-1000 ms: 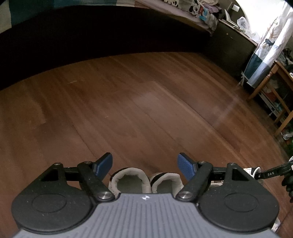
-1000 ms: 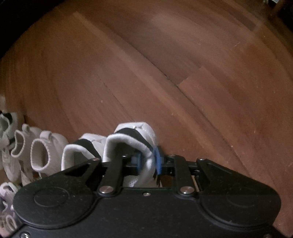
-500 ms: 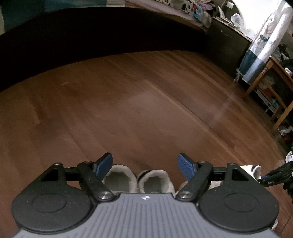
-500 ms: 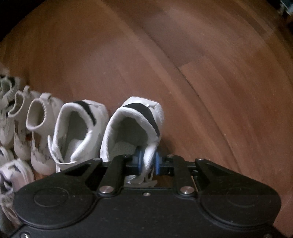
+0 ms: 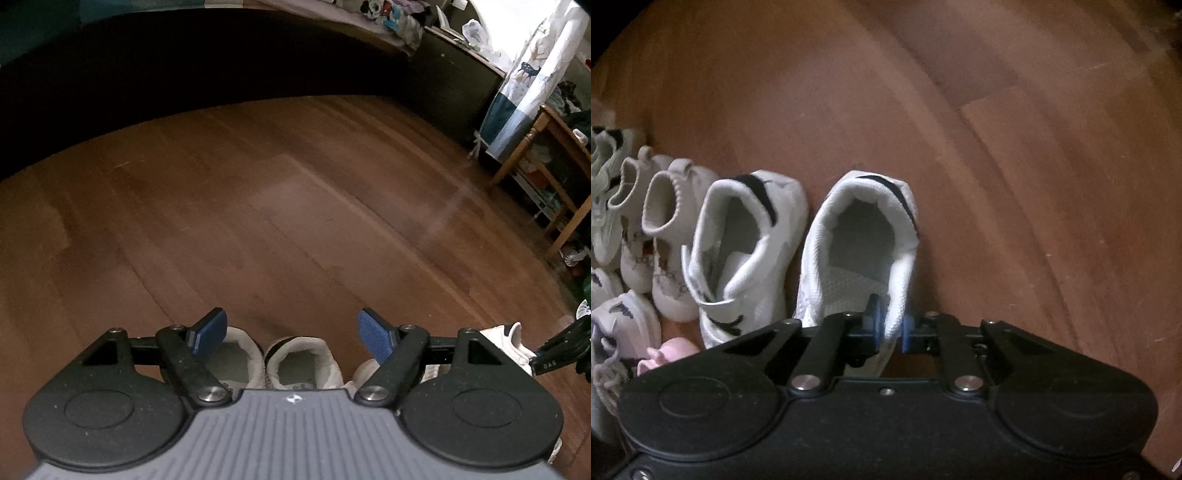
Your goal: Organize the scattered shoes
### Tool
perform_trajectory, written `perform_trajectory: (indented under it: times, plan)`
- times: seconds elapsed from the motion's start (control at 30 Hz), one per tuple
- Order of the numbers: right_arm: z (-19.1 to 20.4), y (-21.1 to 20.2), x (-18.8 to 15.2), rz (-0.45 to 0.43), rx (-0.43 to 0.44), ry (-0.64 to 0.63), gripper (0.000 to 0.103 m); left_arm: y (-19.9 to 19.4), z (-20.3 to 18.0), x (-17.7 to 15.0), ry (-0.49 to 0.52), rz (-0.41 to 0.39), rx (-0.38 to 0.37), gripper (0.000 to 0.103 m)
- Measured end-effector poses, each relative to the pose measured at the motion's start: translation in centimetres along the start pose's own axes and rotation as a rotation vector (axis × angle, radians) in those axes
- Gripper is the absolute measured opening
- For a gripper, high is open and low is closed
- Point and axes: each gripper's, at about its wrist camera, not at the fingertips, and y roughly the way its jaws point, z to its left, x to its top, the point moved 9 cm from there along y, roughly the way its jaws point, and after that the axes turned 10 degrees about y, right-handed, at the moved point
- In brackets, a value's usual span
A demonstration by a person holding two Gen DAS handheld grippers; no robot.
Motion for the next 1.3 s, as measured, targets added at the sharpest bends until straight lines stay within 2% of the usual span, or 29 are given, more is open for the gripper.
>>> perform_trajectory:
  times: [0.03,0.13,0.23,0.37,0.5,0.6,0.7,0.73,0.8,0.83,0.87,0.93,1.07,1.2,1.3]
  plan:
    - [0.5,0.3,0.0,0.003,-0.008,0.003,0.024,0.0,0.0,0.1,0.0,-0.001,-0.002,0.078]
    - [0.9,-0.2,0.3,-0.024,-0.032,-0.01,0.027,-0.2,0.0,0.1,0.003,-0.008,-0.01,0.078]
    - [0.1,-2.8,0.8,-0.111,0.011,0.083,0.036,-0.5,0.9,-0.1,-0.003,-0.011,-0.002,0.078]
    - [0.5,-5.9,1.3,-0.237,0.008,0.092,0.036,-0.6,2.4,-0.4,-0.036,-0.009,0.016,0.078]
    - [4.9,-7.0,1.7,-0.334,0.047,-0.049,0.037,-0.9,2.5,-0.5,-0.033,-0.014,0.008,0.078]
    - [8.3,-6.0,1.9,-0.353,-0.04,-0.269,0.051,-1.0,3.0,-0.7,-0.043,-0.01,0.009,0.078]
    - [9.7,-5.0,2.2,-0.338,-0.116,-0.431,0.052,-1.1,3.5,-0.7,-0.051,-0.01,0.016,0.078]
    - [9.9,-4.7,2.3,-0.328,-0.122,-0.453,0.05,-1.2,3.6,-0.7,-0.052,-0.01,0.018,0.078]
    - [10.2,-4.1,2.8,-0.307,-0.108,-0.46,0.03,-1.2,3.9,-0.7,-0.055,-0.008,0.023,0.078]
    - [10.3,-3.8,3.1,-0.296,-0.101,-0.464,0.015,-1.1,3.9,-0.8,-0.055,-0.006,0.023,0.078]
    - [10.5,-3.5,3.4,-0.285,-0.094,-0.468,0.01,-1.1,3.9,-0.8,-0.055,-0.005,0.022,0.078]
    - [10.9,-3.4,3.5,-0.269,-0.084,-0.475,0.01,-1.0,3.9,-0.8,-0.054,-0.003,0.021,0.078]
    - [11.0,-3.8,3.4,-0.292,-0.109,-0.49,0.01,-1.0,4.1,-0.8,-0.055,-0.001,0.026,0.078]
    - [9.3,-3.4,3.7,-0.317,-0.107,-0.421,0.01,-1.0,4.1,-0.8,-0.053,-0.001,0.025,0.078]
    - [9.6,-3.4,3.8,-0.311,-0.103,-0.453,0.01,-0.9,4.0,-0.9,-0.053,0.0,0.023,0.078]
